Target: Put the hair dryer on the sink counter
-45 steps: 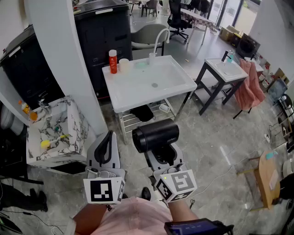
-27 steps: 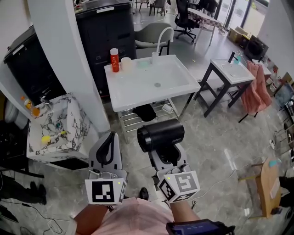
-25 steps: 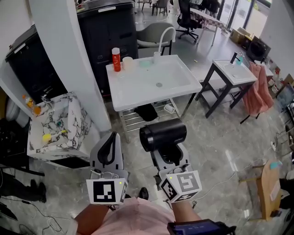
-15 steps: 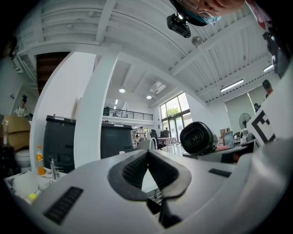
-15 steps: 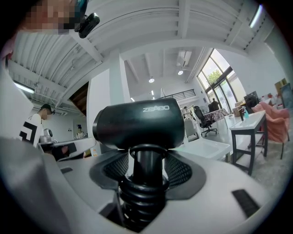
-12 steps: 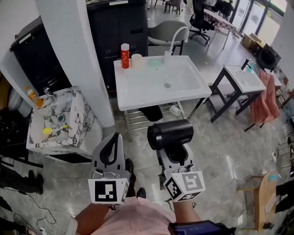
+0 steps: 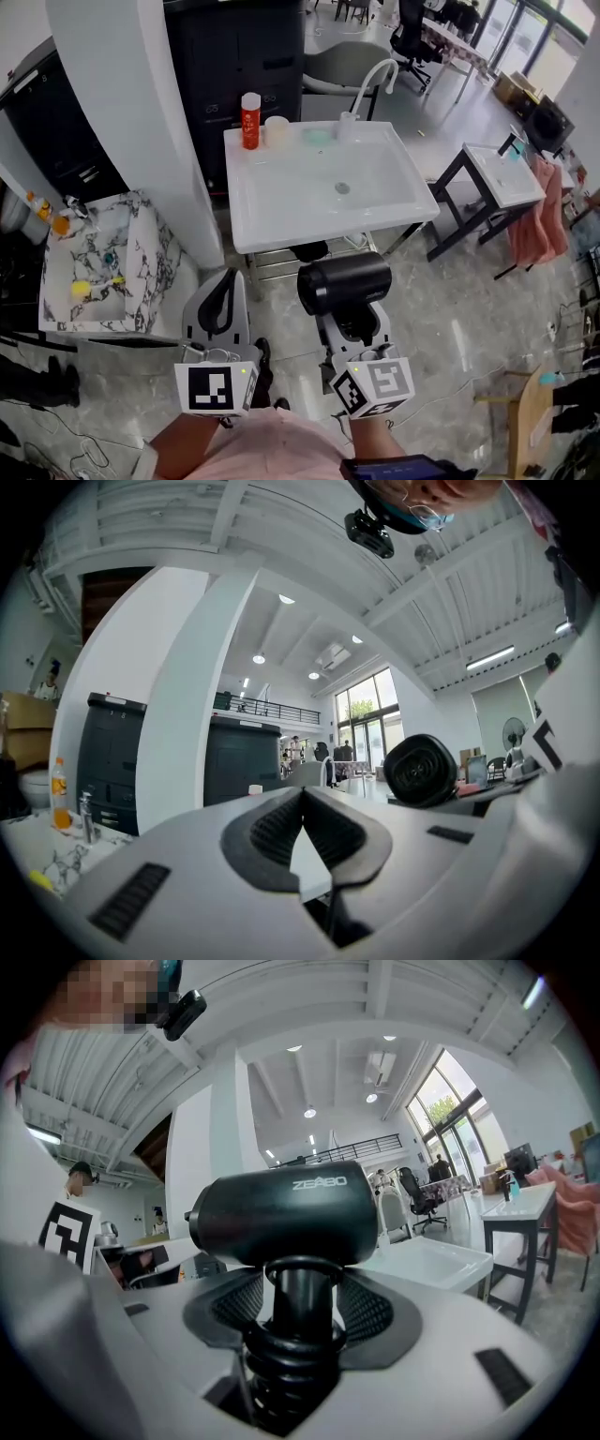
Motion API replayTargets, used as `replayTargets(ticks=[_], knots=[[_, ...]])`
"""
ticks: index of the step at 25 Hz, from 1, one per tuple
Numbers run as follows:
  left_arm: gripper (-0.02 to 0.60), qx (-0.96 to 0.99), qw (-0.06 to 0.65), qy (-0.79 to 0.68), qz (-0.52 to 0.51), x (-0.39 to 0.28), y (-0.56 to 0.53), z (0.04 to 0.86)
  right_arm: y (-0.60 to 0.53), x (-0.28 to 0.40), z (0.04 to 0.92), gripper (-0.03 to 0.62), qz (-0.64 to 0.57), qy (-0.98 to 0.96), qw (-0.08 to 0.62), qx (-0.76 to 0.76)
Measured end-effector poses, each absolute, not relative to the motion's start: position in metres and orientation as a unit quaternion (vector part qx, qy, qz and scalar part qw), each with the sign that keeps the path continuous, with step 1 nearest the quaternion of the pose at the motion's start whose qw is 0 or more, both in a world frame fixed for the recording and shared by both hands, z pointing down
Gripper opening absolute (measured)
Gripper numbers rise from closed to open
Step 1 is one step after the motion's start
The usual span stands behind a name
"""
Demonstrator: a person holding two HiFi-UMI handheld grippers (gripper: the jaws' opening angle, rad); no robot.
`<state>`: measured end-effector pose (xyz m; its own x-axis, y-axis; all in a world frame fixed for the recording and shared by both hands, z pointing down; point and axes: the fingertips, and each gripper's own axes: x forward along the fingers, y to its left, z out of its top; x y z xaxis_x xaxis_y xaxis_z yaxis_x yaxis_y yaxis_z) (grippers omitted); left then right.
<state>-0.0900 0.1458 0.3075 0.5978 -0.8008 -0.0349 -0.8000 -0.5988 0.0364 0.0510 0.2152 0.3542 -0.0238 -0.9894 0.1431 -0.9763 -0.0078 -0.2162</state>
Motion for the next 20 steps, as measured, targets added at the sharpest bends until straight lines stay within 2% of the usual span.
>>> replayTargets(ticks=[7,20], knots=[[0.009,0.896,-0.003,-0.443,0.004,-0.076,0.069,0.319,0.142,0.07,0.356,0.252,-0.137,0.695,0.026,-0.705],[0.009,0.897,-0.046,-0.44,-0.018,-0.065,-0.042,0.298,0.029,0.082,0.33,0.252,-0.105,0.702,0.03,-0.704]])
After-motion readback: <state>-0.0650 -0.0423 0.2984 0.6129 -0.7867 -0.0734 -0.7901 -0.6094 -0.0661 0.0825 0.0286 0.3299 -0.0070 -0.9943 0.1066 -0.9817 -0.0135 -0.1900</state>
